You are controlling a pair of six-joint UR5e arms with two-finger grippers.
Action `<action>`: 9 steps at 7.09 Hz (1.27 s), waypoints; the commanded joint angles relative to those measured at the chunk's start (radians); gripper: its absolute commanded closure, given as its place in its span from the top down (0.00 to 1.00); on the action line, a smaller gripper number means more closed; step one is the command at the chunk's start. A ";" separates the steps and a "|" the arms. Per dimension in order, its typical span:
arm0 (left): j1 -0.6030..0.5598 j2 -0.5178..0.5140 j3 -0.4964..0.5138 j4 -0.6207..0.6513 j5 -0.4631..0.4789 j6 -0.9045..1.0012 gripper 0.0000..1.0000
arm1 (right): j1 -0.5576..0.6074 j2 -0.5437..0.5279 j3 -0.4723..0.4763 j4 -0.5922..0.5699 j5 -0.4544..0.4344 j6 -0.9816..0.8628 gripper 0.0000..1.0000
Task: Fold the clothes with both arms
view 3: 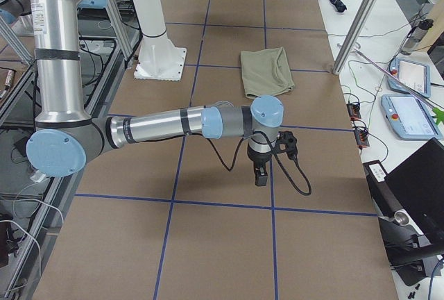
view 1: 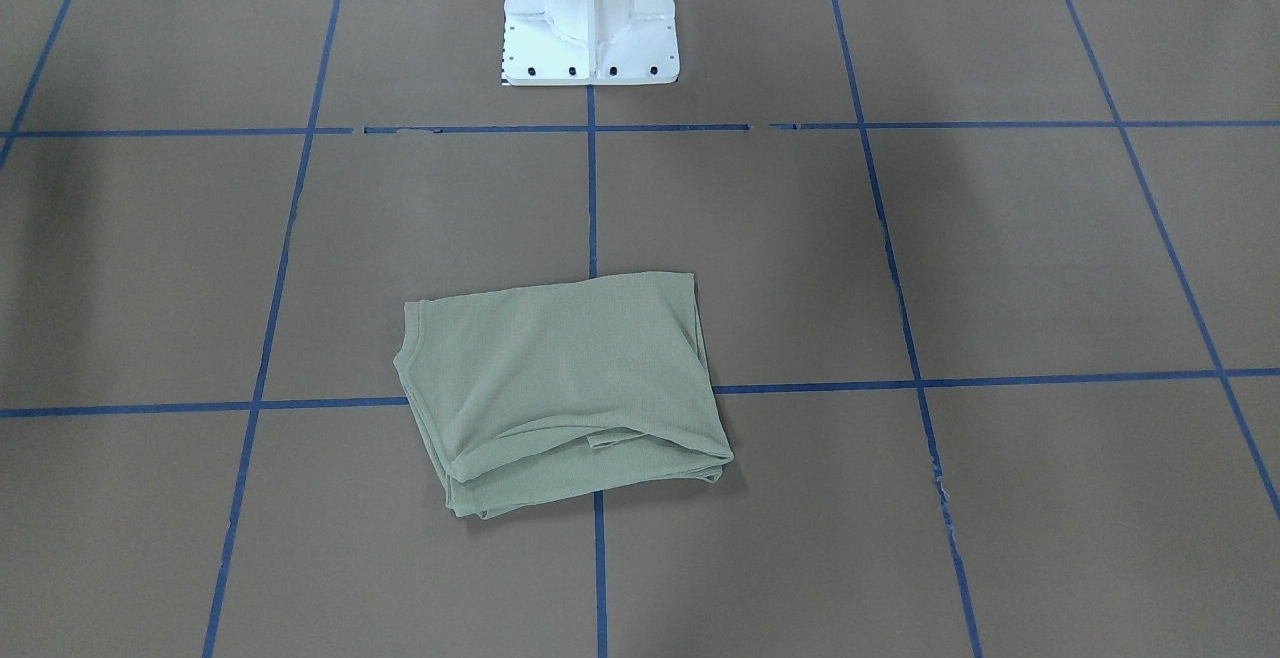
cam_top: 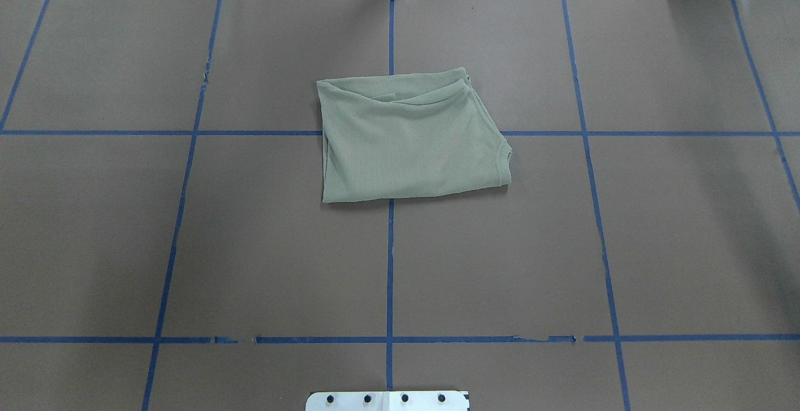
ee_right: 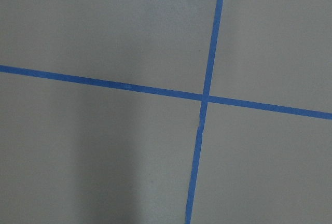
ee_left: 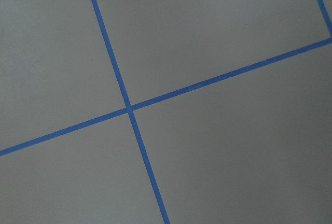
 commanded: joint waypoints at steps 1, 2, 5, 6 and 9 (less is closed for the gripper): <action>-0.001 0.001 0.005 -0.001 -0.003 0.006 1.00 | 0.000 -0.001 0.000 0.000 0.002 0.000 1.00; -0.001 0.001 0.003 0.000 -0.005 0.008 1.00 | 0.002 -0.001 0.002 0.000 0.005 0.002 1.00; -0.001 0.000 0.003 -0.001 -0.006 0.008 1.00 | 0.000 -0.001 0.002 0.000 0.006 0.002 1.00; 0.001 0.000 0.003 -0.001 -0.006 0.008 1.00 | 0.000 -0.001 0.002 0.000 0.006 0.002 1.00; -0.001 0.000 -0.007 0.002 -0.006 0.006 1.00 | 0.000 -0.001 0.002 0.000 0.006 0.002 1.00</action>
